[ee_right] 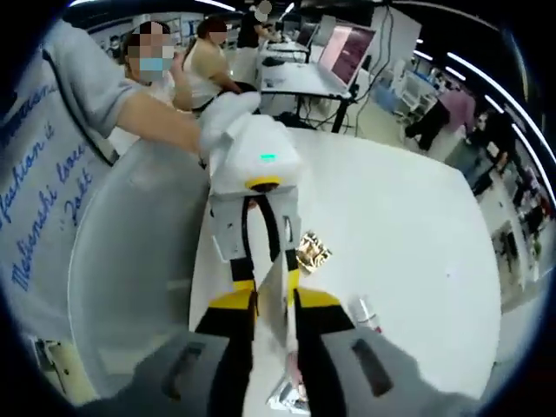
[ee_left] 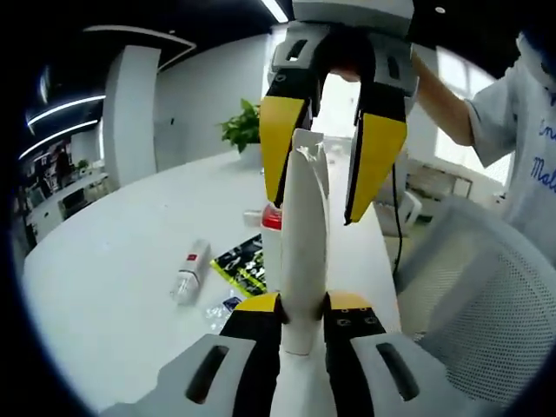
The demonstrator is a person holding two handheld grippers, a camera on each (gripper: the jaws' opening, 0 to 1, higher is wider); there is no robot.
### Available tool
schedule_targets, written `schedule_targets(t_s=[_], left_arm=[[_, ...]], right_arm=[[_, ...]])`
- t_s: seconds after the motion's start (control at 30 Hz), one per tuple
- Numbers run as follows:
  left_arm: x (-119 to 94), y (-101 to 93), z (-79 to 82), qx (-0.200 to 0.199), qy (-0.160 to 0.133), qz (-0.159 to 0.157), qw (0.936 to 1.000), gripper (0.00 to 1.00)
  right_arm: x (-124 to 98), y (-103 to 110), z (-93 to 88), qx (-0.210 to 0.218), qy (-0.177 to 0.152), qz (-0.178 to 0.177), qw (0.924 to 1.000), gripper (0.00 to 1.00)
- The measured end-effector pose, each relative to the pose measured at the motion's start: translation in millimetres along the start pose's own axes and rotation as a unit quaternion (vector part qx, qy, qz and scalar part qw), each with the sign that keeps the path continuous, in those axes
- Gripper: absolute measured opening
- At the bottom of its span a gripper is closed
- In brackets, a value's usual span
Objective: Arrange the skincare products in the storage area until every visible bottle or jar stands upright without overlapping.
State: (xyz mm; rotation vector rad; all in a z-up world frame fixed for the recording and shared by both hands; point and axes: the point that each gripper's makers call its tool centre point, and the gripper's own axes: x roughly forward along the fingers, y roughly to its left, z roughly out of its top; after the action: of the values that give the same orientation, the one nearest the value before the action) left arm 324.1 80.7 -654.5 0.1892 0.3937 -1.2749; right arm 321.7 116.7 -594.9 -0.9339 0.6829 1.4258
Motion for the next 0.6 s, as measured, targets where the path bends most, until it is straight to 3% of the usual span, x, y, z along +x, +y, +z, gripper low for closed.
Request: schedule_targets(t_s=[0.17, 0.6], left_arm=[[0.9, 2.4, -2.5, 0.001, 0.004, 0.004, 1.0, 0.14], [5.7, 7.4, -7.7, -0.002, 0.006, 0.011, 0.9999, 0.15]], right_arm=[[7.4, -1.4, -7.5, -0.009, 0.034, 0.004, 0.9994, 0.13], [10.7, -8.2, -12.7, -0.024, 0.076, 0.018, 0.9966, 0.11]])
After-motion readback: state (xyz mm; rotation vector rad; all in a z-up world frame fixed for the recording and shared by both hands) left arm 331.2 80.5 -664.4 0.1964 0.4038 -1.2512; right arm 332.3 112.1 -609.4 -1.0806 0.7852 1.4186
